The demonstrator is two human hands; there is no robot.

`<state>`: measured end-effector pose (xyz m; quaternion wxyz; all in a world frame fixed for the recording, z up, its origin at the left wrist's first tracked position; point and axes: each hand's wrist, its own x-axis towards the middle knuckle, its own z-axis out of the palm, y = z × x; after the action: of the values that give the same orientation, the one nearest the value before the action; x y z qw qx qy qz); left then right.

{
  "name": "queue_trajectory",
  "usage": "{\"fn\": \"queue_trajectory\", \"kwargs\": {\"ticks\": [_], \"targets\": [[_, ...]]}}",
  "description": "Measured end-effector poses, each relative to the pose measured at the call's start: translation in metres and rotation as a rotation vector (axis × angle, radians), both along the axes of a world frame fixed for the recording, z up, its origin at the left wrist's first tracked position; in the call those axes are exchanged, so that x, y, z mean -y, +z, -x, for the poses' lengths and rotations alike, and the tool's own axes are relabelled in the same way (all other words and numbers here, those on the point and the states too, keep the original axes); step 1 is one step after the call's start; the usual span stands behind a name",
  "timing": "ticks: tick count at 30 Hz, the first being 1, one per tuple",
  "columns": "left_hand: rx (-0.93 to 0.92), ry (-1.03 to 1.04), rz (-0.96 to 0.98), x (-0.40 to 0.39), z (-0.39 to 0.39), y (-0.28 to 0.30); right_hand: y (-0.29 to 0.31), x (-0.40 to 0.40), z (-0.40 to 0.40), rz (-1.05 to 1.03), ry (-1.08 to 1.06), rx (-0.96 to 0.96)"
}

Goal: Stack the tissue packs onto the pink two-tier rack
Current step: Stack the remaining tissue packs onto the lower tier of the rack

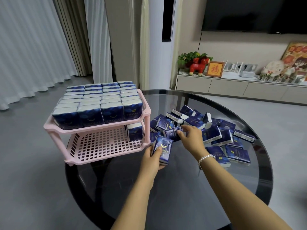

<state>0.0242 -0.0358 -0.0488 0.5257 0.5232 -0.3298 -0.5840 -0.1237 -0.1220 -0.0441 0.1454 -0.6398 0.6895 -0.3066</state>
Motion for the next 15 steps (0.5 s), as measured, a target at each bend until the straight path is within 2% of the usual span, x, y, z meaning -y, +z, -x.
{"fn": "queue_trajectory", "kwargs": {"ticks": [4,8,15], "targets": [[-0.017,0.023,-0.049,0.005,-0.001,-0.001,0.004,0.013,-0.007,-0.053,0.017,-0.14],[-0.012,0.025,-0.049,0.007,-0.001,-0.001,0.004,0.023,-0.012,-0.202,0.054,-0.077],[0.012,0.035,-0.015,0.005,-0.002,0.0,-0.002,0.02,-0.011,-0.179,0.017,-0.016]]}}
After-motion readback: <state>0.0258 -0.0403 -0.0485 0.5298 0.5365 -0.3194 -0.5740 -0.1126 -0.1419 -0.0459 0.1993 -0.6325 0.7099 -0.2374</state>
